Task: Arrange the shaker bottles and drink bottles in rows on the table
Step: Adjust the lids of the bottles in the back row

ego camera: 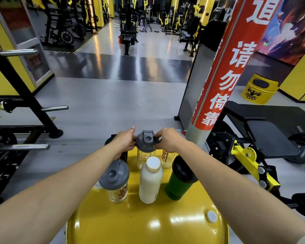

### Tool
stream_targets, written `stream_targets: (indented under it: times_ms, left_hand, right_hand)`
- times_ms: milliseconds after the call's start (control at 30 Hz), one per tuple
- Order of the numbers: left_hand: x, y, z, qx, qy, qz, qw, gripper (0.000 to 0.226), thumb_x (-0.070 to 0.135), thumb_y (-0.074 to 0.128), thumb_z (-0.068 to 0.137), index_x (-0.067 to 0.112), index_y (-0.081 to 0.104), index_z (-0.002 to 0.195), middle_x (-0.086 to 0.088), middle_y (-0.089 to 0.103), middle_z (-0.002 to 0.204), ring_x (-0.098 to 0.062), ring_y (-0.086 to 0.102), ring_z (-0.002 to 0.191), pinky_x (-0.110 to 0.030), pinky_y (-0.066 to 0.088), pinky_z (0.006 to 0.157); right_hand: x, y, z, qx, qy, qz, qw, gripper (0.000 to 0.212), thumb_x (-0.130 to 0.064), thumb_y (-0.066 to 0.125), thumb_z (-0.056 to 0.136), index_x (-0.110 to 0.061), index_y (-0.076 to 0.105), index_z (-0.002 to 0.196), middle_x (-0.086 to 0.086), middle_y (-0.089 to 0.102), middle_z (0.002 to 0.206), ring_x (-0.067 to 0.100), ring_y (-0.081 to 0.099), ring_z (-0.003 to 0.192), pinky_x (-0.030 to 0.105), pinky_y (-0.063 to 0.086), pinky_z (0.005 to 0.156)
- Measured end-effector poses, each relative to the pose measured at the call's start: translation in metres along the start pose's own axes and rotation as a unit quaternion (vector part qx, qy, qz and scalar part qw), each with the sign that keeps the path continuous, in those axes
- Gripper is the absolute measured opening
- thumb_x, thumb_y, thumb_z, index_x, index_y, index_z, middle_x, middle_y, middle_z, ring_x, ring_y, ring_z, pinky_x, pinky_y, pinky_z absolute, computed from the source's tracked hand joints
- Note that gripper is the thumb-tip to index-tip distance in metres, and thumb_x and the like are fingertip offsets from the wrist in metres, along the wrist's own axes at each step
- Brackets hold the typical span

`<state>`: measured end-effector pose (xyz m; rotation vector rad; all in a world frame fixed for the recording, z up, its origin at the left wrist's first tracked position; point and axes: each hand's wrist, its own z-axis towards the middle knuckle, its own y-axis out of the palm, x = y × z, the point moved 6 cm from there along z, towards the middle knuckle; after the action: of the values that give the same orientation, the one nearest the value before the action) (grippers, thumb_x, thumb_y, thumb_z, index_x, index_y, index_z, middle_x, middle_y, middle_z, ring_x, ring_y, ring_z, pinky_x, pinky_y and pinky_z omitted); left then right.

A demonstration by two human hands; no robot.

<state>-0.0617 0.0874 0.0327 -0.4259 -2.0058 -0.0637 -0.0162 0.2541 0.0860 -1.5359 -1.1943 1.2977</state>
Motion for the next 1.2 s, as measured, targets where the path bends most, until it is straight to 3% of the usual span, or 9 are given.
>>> stream_targets:
  times_ms: [67,200,400,500,600,767,900,1000,1200]
  left_hand:
    - [0.002,-0.002,-0.001,0.011,0.008,0.011,1.0,0.052,0.052,0.038,0.099,0.01,0.066,0.109,-0.008,0.067,0.117,-0.027,0.064,0.112,-0.038,0.052,0.1]
    - [0.019,-0.008,-0.003,0.084,0.069,0.059,0.992,0.041,0.055,0.046,0.083,0.019,0.064,0.08,-0.004,0.072,0.106,-0.033,0.067,0.104,-0.05,0.052,0.1]
    - [0.059,0.03,-0.019,0.059,0.15,0.038,0.986,0.021,0.032,0.054,0.09,0.021,0.071,0.084,-0.004,0.073,0.093,-0.023,0.07,0.09,-0.044,0.059,0.088]
    - [0.063,0.062,-0.018,0.008,0.121,0.014,0.993,0.018,0.021,0.052,0.096,0.012,0.067,0.09,-0.013,0.07,0.093,-0.026,0.066,0.078,-0.039,0.055,0.073]
    - [0.061,0.085,-0.016,-0.025,0.09,0.021,0.995,0.015,0.014,0.05,0.098,0.005,0.062,0.098,-0.017,0.066,0.096,-0.031,0.066,0.08,-0.039,0.054,0.076]
    - [0.05,0.1,0.0,-0.052,0.034,0.066,0.996,0.01,0.004,0.049,0.096,0.005,0.059,0.093,-0.021,0.062,0.101,-0.027,0.072,0.083,-0.026,0.053,0.061]
    - [0.05,0.118,-0.002,-0.052,0.041,0.098,0.993,0.011,0.018,0.048,0.1,0.013,0.058,0.101,-0.004,0.058,0.088,-0.022,0.062,0.084,-0.037,0.053,0.091]
    - [0.042,0.124,0.002,-0.037,0.012,0.082,0.996,0.023,0.038,0.046,0.1,0.016,0.055,0.099,-0.006,0.058,0.104,-0.029,0.062,0.099,-0.041,0.055,0.093]
    - [0.033,0.123,0.013,-0.038,-0.011,0.021,0.999,0.055,0.052,0.045,0.097,0.011,0.051,0.134,-0.014,0.053,0.144,-0.034,0.064,0.107,-0.036,0.056,0.08]
  right_hand:
    - [0.001,0.0,-0.001,-0.007,0.005,0.005,1.0,0.041,-0.031,0.073,0.087,-0.014,0.068,0.125,0.01,0.072,0.115,0.028,0.066,0.097,0.031,0.05,0.072]
    - [0.015,-0.022,-0.004,0.028,0.016,0.057,0.998,0.051,-0.026,0.066,0.094,-0.012,0.054,0.142,0.008,0.062,0.138,0.026,0.059,0.124,0.034,0.046,0.102]
    - [0.057,-0.052,-0.02,0.099,0.043,0.092,0.99,0.037,-0.016,0.052,0.1,-0.014,0.06,0.136,0.005,0.065,0.134,0.024,0.063,0.118,0.027,0.048,0.093]
    - [0.075,-0.045,-0.025,0.089,0.057,0.084,0.991,0.037,-0.014,0.051,0.1,-0.012,0.06,0.136,0.007,0.065,0.133,0.026,0.063,0.117,0.031,0.05,0.094]
    - [0.088,-0.036,-0.028,0.083,0.064,0.087,0.991,0.036,-0.016,0.054,0.1,-0.011,0.061,0.134,0.009,0.067,0.131,0.026,0.063,0.116,0.029,0.049,0.09]
    - [0.105,-0.027,-0.028,0.075,0.073,0.072,0.992,0.038,-0.019,0.055,0.099,-0.009,0.061,0.134,0.013,0.066,0.132,0.032,0.061,0.118,0.04,0.052,0.097]
    - [0.115,-0.014,-0.025,0.038,0.079,0.051,0.995,0.039,-0.024,0.055,0.096,-0.012,0.063,0.132,0.013,0.066,0.13,0.032,0.061,0.117,0.037,0.05,0.091]
    - [0.118,-0.006,-0.024,0.026,0.073,0.059,0.995,0.034,-0.031,0.057,0.094,-0.015,0.067,0.122,0.011,0.07,0.119,0.032,0.064,0.106,0.037,0.051,0.083]
    - [0.125,-0.006,-0.025,0.043,0.074,0.094,0.992,0.037,-0.027,0.062,0.094,-0.013,0.066,0.129,0.009,0.069,0.124,0.03,0.064,0.11,0.035,0.05,0.089]
